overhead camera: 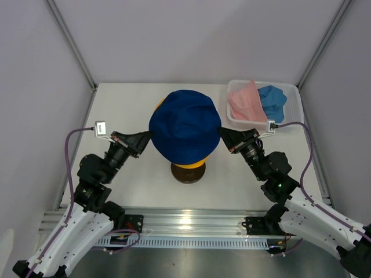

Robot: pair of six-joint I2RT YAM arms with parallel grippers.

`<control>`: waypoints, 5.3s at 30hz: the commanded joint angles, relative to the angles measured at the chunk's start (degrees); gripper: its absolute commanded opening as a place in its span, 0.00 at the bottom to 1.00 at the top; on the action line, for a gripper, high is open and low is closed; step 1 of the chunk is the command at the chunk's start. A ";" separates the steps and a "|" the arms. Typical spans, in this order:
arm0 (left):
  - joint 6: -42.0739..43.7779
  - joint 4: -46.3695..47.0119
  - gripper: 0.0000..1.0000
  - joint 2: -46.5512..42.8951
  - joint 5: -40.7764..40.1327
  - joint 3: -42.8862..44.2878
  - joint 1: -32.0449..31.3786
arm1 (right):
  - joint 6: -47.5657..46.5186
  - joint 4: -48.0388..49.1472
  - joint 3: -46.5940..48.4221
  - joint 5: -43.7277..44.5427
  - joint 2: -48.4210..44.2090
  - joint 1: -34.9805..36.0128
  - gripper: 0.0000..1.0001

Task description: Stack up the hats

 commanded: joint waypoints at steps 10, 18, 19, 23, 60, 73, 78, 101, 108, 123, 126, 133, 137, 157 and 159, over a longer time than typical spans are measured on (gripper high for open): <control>5.86 -8.20 0.29 -1.31 -6.16 1.85 0.06 | -12.89 -17.48 6.25 5.17 -0.79 -0.18 0.32; 10.51 -15.84 0.70 -3.51 -9.23 9.85 0.06 | -23.70 -35.73 22.96 2.29 -0.79 -17.48 0.71; 10.87 -16.45 0.72 -3.60 -10.02 11.07 -0.02 | -24.49 -36.25 25.05 1.40 -0.71 -19.50 0.76; 12.79 -19.79 0.85 -4.74 -13.97 12.31 0.06 | -28.18 -35.55 28.67 -3.51 2.71 -31.08 0.78; 23.00 -34.66 1.00 1.49 -16.54 16.18 0.15 | -46.46 -30.53 50.20 -32.79 56.16 -43.89 0.00; 23.09 -35.62 0.99 3.96 -15.22 17.68 0.06 | 7.65 -2.60 61.09 -53.45 51.15 -50.56 0.00; 22.30 -35.62 1.00 2.73 -15.13 17.15 0.06 | 10.83 -1.80 69.35 -48.45 51.76 -44.67 0.00; 19.48 -36.24 0.99 -7.82 -18.55 14.16 0.15 | 6.01 -14.89 96.71 -34.82 59.60 -0.20 0.00; 17.73 -37.47 1.00 -11.68 -22.33 13.02 0.15 | -2.06 -17.53 83.73 -27.80 48.00 5.34 0.00; 15.00 -37.03 0.99 -14.76 -25.50 11.87 0.15 | -4.90 -20.80 69.81 -15.39 35.15 11.23 0.00; 14.30 -36.41 1.00 -15.55 -25.50 11.52 0.06 | -3.49 -20.09 71.39 -16.27 37.08 13.51 0.00; 13.77 -33.43 0.99 -17.40 -23.57 10.47 0.15 | -8.14 -24.30 74.91 -8.55 38.49 20.72 0.00; 14.56 -33.33 0.99 -16.96 -21.98 11.34 0.06 | -12.81 -24.74 75.09 -0.02 38.58 26.08 0.00; 13.60 -34.31 1.00 -20.48 -22.07 10.12 0.15 | -32.13 -15.26 67.62 21.78 33.59 34.09 0.00; 13.24 -33.69 0.99 -20.04 -21.63 10.03 0.06 | -34.76 -13.59 65.43 22.31 32.17 33.30 0.00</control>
